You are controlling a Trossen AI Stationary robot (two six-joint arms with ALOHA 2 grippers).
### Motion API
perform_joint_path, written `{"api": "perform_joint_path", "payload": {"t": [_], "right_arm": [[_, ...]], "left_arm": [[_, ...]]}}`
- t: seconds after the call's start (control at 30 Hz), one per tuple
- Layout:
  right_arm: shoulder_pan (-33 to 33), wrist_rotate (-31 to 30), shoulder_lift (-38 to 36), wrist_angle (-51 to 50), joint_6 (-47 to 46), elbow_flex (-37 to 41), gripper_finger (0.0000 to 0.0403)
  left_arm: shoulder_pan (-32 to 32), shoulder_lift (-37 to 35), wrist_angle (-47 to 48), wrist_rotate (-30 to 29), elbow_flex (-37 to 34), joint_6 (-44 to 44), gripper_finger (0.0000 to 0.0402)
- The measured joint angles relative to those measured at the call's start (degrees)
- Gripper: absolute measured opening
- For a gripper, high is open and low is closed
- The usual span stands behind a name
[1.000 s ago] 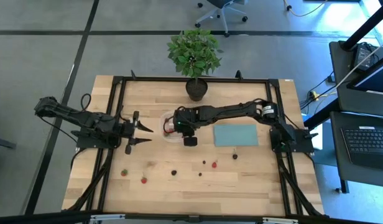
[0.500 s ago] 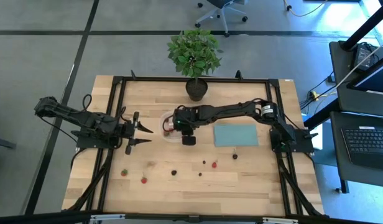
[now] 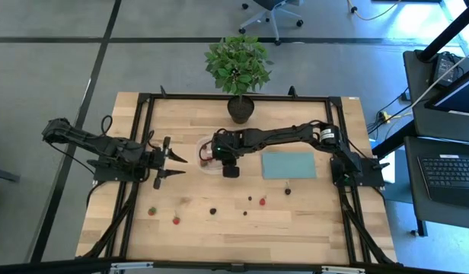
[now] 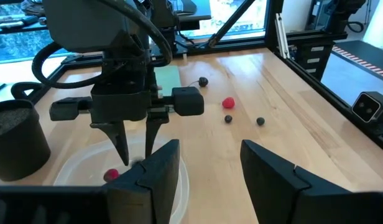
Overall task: Pick and placing Produce into tupperware
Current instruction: Put the top blackberry into the container, then put the top blueberry into the container
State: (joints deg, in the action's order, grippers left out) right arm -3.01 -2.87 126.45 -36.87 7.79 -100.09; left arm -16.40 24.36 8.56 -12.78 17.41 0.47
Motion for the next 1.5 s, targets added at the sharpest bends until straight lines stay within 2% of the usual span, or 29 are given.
{"api": "perform_joint_path", "payload": {"t": [0.37,0.67,0.8,1.03,1.3,1.5], "right_arm": [[0.02,-0.02,-0.41,-0.04,0.2,-0.05,0.0139],[3.26,0.0,-0.76,-20.71,-1.31,-12.82,0.014],[6.68,0.17,-0.87,-24.02,-2.38,-15.54,0.014],[12.53,0.17,-0.83,-28.87,-7.6,-15.78,0.014],[17.5,-0.1,-1.72,-30.75,-12.31,-15.74,0.014],[19.31,-4.98,-1.94,-32.14,-14.96,-14.53,0.014]], "left_arm": [[0.0,0.0,-0.01,0.02,0.0,-0.35,0.0165],[-0.02,0.0,-0.04,0.02,0.0,-0.43,0.0165],[-0.02,0.0,-0.03,0.02,0.0,-0.48,0.0165],[-0.02,0.0,-0.03,0.02,0.0,-0.59,0.0165],[-0.02,0.0,-0.03,0.03,0.0,-4.87,0.0165],[-0.02,0.0,-0.01,0.03,0.0,-4.86,0.0165]]}}
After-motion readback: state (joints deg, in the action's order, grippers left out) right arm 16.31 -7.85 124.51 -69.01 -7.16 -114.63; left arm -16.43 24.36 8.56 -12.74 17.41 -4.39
